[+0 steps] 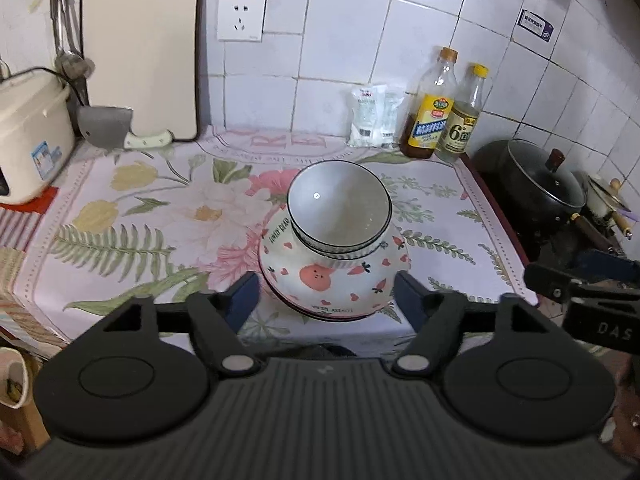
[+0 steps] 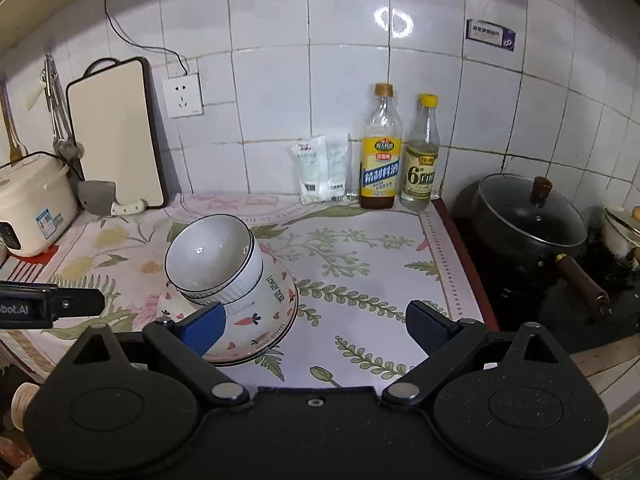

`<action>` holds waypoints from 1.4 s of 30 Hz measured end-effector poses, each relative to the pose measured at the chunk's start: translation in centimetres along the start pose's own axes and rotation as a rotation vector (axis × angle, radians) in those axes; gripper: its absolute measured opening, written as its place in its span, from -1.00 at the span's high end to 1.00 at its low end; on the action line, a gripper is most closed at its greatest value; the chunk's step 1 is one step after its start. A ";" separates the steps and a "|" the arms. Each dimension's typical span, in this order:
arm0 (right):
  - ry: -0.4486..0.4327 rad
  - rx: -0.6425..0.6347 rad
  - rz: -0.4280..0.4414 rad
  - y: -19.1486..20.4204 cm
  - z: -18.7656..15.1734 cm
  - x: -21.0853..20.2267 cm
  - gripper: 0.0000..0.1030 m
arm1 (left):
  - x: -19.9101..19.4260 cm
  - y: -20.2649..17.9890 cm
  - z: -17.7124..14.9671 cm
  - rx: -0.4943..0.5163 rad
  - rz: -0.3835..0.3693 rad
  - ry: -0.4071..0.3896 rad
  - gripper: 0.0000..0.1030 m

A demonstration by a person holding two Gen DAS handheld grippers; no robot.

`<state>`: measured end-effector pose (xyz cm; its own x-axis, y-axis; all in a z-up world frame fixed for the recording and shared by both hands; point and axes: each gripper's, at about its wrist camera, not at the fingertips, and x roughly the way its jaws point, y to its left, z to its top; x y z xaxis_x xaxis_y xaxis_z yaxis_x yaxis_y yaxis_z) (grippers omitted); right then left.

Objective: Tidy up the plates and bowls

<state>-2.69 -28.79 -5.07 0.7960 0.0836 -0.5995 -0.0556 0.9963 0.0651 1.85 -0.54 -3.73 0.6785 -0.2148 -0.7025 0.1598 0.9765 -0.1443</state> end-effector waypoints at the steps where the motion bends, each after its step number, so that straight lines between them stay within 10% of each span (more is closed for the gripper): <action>1: -0.002 -0.003 -0.011 0.0 -0.1 -0.2 -0.91 | -0.3 -0.2 -0.2 0.002 0.009 -0.007 -0.52; 42: -0.083 0.006 -0.058 -0.7 -2.5 -3.5 -0.91 | -1.5 -3.2 -2.8 0.044 0.172 -0.064 -0.75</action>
<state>-6.93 -29.72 -4.98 0.8451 0.0232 -0.5342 -0.0042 0.9993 0.0368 -1.67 -3.28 -4.14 0.7424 -0.0466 -0.6684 0.0677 0.9977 0.0056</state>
